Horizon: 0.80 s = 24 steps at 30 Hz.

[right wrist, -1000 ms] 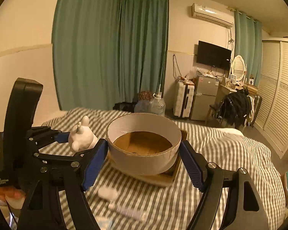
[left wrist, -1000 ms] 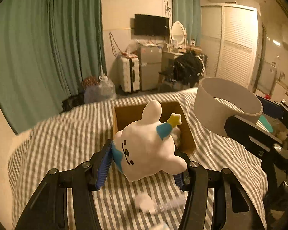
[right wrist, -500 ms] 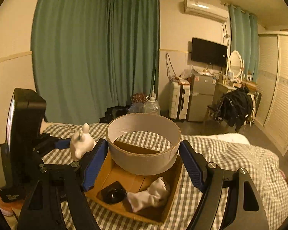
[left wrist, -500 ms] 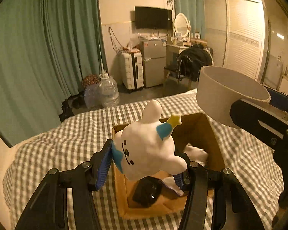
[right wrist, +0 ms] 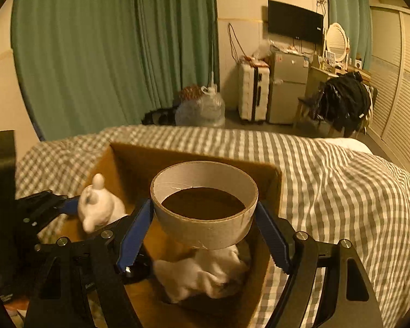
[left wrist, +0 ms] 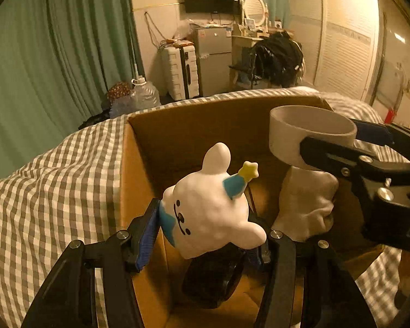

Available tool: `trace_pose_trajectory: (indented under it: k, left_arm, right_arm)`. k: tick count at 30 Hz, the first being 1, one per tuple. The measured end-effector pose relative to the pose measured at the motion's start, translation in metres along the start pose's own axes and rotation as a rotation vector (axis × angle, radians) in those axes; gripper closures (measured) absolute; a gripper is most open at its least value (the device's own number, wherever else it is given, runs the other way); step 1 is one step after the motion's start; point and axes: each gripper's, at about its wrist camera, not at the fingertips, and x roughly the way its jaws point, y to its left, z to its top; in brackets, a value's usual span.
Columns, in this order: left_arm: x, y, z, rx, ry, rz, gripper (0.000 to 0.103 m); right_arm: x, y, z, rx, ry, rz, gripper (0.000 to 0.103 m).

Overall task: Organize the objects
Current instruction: 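Open both tools to drop the ring and plush toy into the box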

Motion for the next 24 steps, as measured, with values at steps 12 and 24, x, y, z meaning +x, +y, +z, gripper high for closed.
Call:
trace_pose_trajectory:
  k: [12, 24]
  left_arm:
    - [-0.032, 0.002, -0.005, -0.027, -0.038, -0.056, 0.016]
    - [-0.162, 0.009, -0.024, -0.105, -0.093, 0.023, 0.009]
  right_arm:
    - [-0.016, -0.010, -0.015, 0.063, -0.091, 0.089, 0.011]
    - [-0.136, 0.011, -0.012, 0.025, -0.106, 0.017, 0.011]
